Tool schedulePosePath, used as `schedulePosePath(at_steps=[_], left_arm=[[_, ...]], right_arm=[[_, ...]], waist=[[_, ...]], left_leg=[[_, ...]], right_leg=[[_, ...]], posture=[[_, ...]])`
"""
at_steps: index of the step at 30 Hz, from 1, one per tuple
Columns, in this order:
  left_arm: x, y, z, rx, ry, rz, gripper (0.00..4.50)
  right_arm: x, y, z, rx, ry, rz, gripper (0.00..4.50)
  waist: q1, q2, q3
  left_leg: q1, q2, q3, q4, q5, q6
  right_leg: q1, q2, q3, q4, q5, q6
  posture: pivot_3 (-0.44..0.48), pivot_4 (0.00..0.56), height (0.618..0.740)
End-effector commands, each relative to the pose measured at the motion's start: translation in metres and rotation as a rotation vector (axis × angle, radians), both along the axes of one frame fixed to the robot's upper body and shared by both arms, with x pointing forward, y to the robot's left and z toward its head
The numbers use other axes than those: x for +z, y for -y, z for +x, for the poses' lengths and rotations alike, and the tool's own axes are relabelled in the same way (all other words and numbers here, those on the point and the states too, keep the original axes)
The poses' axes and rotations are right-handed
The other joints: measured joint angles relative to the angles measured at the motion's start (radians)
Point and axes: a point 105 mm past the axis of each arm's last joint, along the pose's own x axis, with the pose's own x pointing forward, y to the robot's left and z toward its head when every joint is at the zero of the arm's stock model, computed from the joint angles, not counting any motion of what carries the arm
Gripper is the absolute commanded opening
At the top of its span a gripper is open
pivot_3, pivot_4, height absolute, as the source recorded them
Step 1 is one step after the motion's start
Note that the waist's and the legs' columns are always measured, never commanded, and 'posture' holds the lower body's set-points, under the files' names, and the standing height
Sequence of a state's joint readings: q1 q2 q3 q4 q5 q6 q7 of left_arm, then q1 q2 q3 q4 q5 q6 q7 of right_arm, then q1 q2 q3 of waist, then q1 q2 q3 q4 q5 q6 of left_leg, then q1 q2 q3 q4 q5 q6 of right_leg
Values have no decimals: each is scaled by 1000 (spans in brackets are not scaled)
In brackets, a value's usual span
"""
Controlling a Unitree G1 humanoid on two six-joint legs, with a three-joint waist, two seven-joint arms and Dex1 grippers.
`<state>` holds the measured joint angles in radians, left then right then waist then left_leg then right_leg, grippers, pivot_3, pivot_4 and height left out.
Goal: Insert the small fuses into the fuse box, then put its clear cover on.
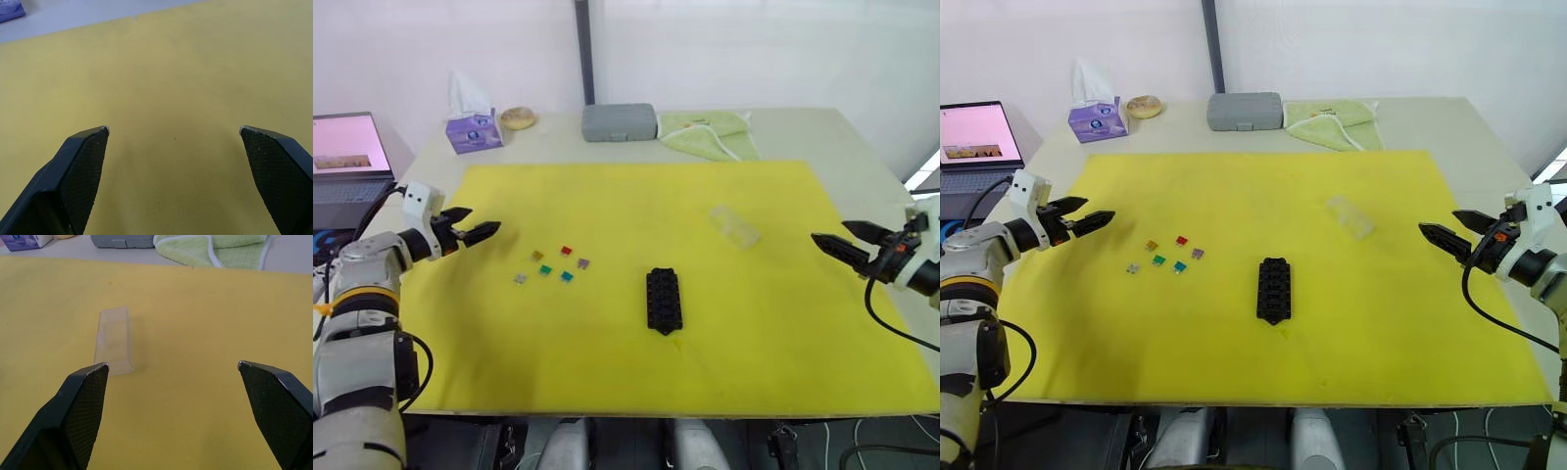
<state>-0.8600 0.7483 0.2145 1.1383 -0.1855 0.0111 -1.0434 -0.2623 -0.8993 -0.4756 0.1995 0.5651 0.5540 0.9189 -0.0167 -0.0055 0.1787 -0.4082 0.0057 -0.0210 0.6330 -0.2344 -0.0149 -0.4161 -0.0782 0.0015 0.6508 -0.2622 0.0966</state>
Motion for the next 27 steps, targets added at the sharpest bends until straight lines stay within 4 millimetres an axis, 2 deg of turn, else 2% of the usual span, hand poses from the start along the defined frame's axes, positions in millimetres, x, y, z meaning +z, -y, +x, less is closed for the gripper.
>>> schedulePosePath(at_steps=[1,11,21,24,27], left_arm=[[16,-5,2,17,58,12,4500],[16,-9,2,38,61,26,4500],[27,-18,-2,51,86,-6,4500],[34,-25,-7,48,90,-65,4500],[36,-35,-24,-2,32,-123,4500]], right_arm=[[12,0,1,5,50,-12,4480],[12,1,2,1,56,-12,4480],[15,6,6,-17,77,-49,4480],[19,8,4,-22,92,-49,4480],[29,1,-6,27,95,-42,4480]], waist=[[0,0,0],[0,0,0],[0,0,0],[-1,0,0],[-5,0,0]], left_leg=[[0,0,0,0,0,0],[0,0,0,0,0,0],[0,0,0,0,0,0],[0,0,0,0,0,0],[0,0,0,0,0,0]], right_leg=[[0,0,0,0,0,0],[0,0,0,0,0,0],[0,0,0,0,0,0],[0,0,0,0,0,0],[0,0,0,0,0,0]], posture=[[0,150,740],[0,150,740],[0,150,740],[0,150,740],[0,150,740]])
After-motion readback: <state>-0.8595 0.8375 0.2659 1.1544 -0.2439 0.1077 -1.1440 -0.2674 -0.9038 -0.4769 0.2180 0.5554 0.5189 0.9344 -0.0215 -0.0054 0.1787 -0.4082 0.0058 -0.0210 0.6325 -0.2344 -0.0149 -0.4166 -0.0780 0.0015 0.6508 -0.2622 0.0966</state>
